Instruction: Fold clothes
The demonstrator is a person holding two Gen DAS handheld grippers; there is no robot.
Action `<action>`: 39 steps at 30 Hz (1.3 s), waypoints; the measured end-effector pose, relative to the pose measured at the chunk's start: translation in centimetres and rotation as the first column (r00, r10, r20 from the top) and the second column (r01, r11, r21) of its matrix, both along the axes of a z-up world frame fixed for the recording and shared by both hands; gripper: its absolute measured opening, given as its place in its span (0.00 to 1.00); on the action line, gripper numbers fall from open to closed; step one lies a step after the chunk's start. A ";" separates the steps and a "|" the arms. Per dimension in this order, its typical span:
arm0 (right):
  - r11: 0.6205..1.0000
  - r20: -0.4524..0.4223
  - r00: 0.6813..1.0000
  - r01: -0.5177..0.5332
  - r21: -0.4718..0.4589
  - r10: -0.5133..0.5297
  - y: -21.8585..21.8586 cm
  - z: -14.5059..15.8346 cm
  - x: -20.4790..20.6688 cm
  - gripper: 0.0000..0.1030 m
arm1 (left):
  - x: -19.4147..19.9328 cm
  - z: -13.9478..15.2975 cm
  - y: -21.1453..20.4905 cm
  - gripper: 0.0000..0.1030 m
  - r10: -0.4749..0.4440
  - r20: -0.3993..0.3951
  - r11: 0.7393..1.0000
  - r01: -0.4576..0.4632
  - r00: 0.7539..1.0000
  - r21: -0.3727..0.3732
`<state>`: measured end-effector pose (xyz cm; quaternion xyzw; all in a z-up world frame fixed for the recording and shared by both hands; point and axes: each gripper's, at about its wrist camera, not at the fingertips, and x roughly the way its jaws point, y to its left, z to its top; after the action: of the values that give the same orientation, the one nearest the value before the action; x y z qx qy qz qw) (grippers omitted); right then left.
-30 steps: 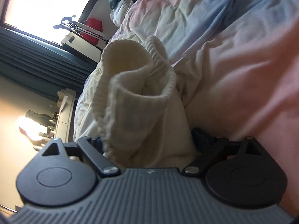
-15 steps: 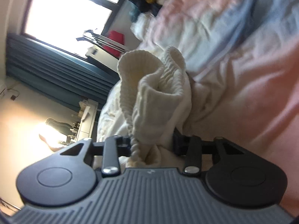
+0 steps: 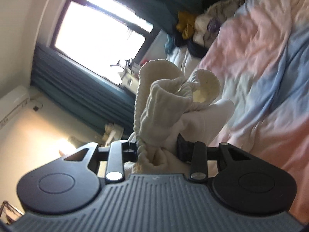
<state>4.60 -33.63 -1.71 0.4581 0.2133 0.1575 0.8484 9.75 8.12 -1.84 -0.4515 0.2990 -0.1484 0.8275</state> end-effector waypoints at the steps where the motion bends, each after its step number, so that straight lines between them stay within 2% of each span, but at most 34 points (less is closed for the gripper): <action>1: 1.000 0.007 1.000 0.017 0.003 -0.017 -1.1 0.3 -0.4 0.38 | 0.5 0.5 -1.4 0.43 -0.016 0.010 1.000 0.016 1.000 0.004; 7: 0.991 0.020 0.991 0.132 -0.003 -0.132 -9.0 1.9 -2.2 0.38 | 3.8 2.3 -11.4 0.43 -0.137 0.021 0.991 0.137 0.990 0.008; 11: 0.974 0.025 0.975 0.222 -0.037 -0.222 -15.3 2.5 -4.2 0.38 | 6.3 2.2 -19.7 0.43 -0.240 0.026 0.971 0.240 0.970 -0.005; 16: 0.934 0.022 0.935 0.355 -0.043 -0.354 -23.7 1.7 -7.8 0.38 | 8.0 1.5 -31.5 0.43 -0.382 0.042 0.924 0.382 0.923 0.002; 20: 0.893 0.002 0.894 0.448 -0.055 -0.448 -29.8 0.0 -10.3 0.38 | 9.3 -0.7 -39.9 0.43 -0.496 0.038 0.868 0.496 0.867 0.014; 24: 0.866 -0.047 0.865 0.496 -0.070 -0.499 -33.7 -2.9 -11.5 0.38 | 10.6 -4.0 -45.9 0.43 -0.575 0.024 0.818 0.574 0.818 0.044; 26: 0.861 -0.087 0.857 0.505 -0.062 -0.508 -35.0 -5.2 -11.5 0.38 | 11.8 -6.5 -47.4 0.43 -0.597 -0.002 0.801 0.596 0.802 0.051; 28: 0.858 -0.136 0.849 0.512 -0.033 -0.511 -35.8 -7.7 -11.4 0.38 | 12.9 -9.2 -48.5 0.43 -0.610 -0.063 0.788 0.613 0.790 0.058; 30: 0.858 -0.209 0.839 0.513 -0.005 -0.503 -36.3 -10.4 -11.0 0.38 | 14.4 -11.9 -48.3 0.44 -0.629 -0.103 0.770 0.636 0.771 0.056; 32: 0.859 -0.263 0.831 0.512 0.012 -0.491 -36.5 -12.7 -10.8 0.38 | 14.4 -12.5 -48.0 0.46 -0.642 -0.106 0.757 0.650 0.759 0.068; 34: 0.860 -0.277 0.829 0.510 0.021 -0.485 -36.4 -14.5 -10.9 0.38 | 14.3 -13.0 -47.6 0.49 -0.655 -0.110 0.744 0.664 0.747 0.080; 39: 0.850 -0.271 0.826 0.525 0.049 -0.495 -36.0 -15.9 -12.0 0.40 | 14.3 -14.4 -46.7 0.58 -0.687 -0.119 0.708 0.697 0.717 0.110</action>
<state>-7.38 -69.65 -17.58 0.5650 0.1776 -0.1210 0.7966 24.07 -38.60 -16.24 -0.2491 0.4850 -0.4094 0.7315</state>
